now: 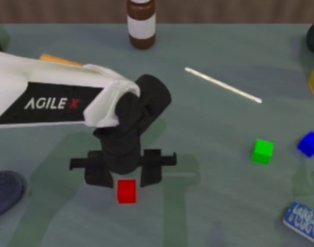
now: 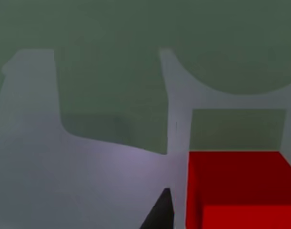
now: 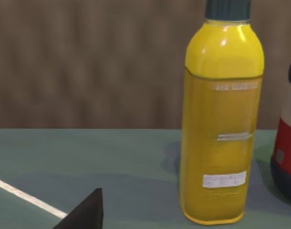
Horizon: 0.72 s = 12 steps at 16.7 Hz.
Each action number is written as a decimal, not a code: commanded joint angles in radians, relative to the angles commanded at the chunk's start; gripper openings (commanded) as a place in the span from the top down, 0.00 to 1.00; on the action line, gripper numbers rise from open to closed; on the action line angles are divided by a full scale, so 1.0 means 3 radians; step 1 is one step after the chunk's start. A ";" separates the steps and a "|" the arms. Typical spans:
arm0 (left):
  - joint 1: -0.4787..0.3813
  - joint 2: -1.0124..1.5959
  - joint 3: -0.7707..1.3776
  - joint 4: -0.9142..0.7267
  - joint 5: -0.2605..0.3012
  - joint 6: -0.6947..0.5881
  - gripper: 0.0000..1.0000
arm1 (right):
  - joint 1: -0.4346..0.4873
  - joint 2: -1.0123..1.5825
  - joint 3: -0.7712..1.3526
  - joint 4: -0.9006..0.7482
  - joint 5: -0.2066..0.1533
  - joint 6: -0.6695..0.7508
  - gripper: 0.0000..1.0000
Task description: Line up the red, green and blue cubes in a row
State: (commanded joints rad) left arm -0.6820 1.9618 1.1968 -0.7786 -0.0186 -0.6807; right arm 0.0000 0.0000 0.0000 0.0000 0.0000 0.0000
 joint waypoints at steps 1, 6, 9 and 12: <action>0.0000 0.0000 0.0000 0.0000 0.0000 0.0000 0.10 | 0.0000 0.0000 0.0000 0.0000 0.0000 0.0000 0.00; 0.0000 0.0000 0.0000 0.0000 0.0000 0.0000 0.00 | 0.0000 0.0000 0.0000 0.0000 0.0000 0.0000 0.00; 0.0000 0.0000 0.0000 0.0000 0.0000 0.0000 0.00 | 0.0000 0.0000 0.0000 0.0000 0.0000 0.0000 0.00; 0.0005 -0.0005 0.0011 -0.0012 -0.0001 0.0000 0.00 | 0.0000 0.0000 0.0000 0.0000 0.0000 0.0000 0.00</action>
State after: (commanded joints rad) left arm -0.6807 1.9602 1.2000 -0.7821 -0.0188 -0.6809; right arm 0.0000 0.0000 0.0000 0.0000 0.0000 0.0000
